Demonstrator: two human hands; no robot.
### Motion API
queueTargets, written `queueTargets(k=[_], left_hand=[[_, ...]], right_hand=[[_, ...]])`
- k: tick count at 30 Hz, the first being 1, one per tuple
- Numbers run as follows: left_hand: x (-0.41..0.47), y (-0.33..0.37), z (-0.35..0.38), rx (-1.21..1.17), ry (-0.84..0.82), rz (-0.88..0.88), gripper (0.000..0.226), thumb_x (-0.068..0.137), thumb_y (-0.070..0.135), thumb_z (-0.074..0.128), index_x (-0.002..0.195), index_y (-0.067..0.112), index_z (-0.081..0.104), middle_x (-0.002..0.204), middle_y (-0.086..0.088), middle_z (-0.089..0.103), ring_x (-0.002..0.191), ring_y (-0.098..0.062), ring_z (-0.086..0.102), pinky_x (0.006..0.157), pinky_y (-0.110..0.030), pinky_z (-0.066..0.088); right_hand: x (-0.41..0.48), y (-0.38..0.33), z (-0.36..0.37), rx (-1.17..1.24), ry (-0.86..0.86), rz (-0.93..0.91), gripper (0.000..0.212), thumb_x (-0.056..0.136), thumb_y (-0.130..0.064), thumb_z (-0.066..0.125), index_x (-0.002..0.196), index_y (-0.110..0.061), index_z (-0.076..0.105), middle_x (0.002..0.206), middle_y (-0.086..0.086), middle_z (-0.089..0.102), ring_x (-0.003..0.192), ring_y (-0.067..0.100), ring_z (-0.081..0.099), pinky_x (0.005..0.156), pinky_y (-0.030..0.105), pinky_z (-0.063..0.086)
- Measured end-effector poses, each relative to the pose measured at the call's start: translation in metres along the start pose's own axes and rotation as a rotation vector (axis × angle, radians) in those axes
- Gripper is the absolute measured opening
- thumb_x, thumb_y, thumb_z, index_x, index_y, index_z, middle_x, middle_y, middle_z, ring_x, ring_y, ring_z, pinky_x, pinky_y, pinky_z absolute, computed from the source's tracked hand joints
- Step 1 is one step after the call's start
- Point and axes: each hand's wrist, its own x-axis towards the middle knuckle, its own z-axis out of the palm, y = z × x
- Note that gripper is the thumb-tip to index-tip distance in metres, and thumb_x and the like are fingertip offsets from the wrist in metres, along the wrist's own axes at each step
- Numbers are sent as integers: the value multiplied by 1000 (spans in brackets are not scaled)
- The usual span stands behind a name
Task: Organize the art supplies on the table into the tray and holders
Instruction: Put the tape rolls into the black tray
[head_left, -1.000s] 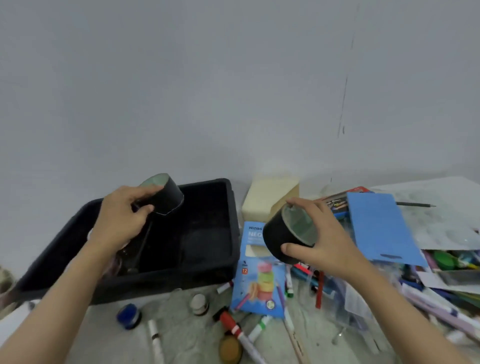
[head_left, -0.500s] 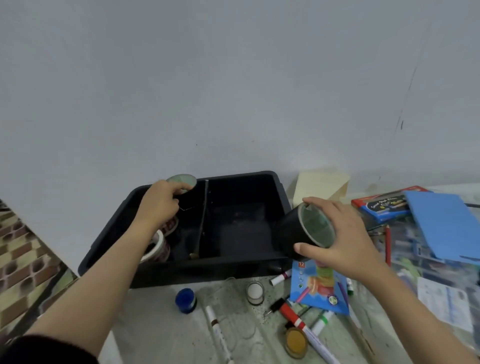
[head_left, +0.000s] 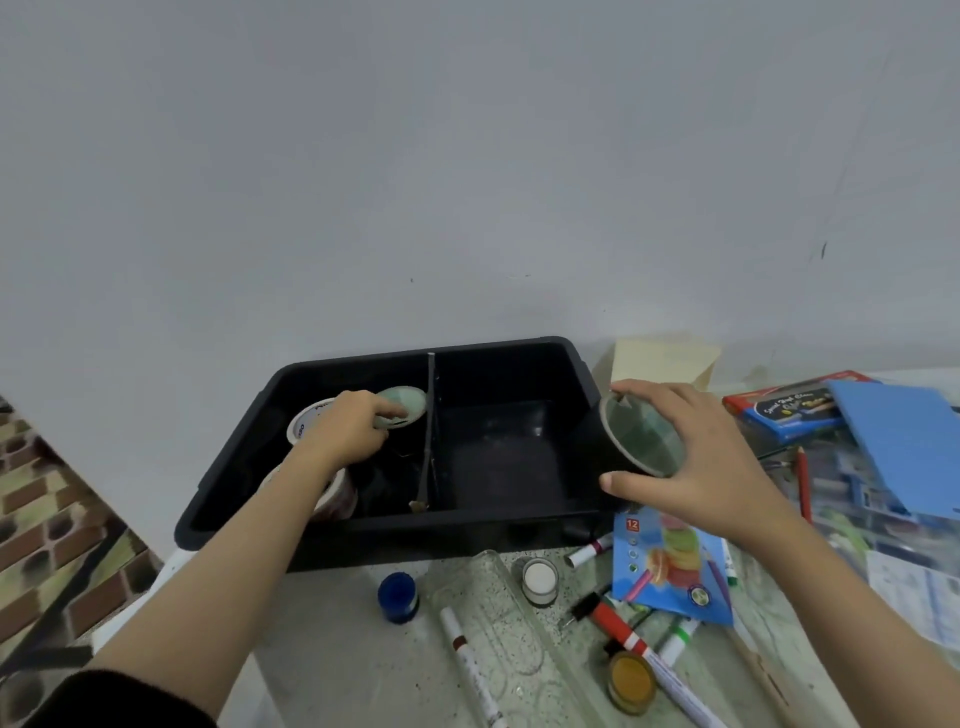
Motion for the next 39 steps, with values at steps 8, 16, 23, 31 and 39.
queueTargets(k=[8,16,23,31,39], left_hand=[[-46,-82,-24,259,352,-83,35,79,26,66,113,20,68,117,-16,63,113,-36,54,95,-51,36],[-77,-110,-20,-46,198,-243,58,89,16,59,142,6,38,147,-8,39,132,-27,40,107,-35,31],[-81,-106,-19,-191,229,-284,59,91,14,57,144,8,33,152,-5,30,139,-22,29,114,-31,21],[-79,-110,-16,-134,225,-297,61,91,16,55,146,12,30,154,-2,26,140,-23,29,114,-34,22],[-79,-111,-16,-140,238,-292,59,91,17,55,146,14,32,153,0,28,139,-22,31,112,-33,23]], right_hand=[[49,-38,24,28,-187,-52,83,51,-76,53,128,-45,44,118,-10,52,111,11,45,89,28,36],[88,-102,79,184,-159,-175,78,63,-58,72,131,-31,45,125,-8,52,113,13,47,93,29,39],[102,-123,130,93,-336,-301,78,66,-43,78,134,-28,41,129,-3,47,116,15,44,98,34,41],[115,-134,159,-393,-515,-451,80,67,-51,73,134,-25,39,133,1,46,120,21,44,98,39,34],[116,-133,174,-466,-723,-394,80,72,-60,68,137,-25,38,129,1,54,118,22,48,102,41,32]])
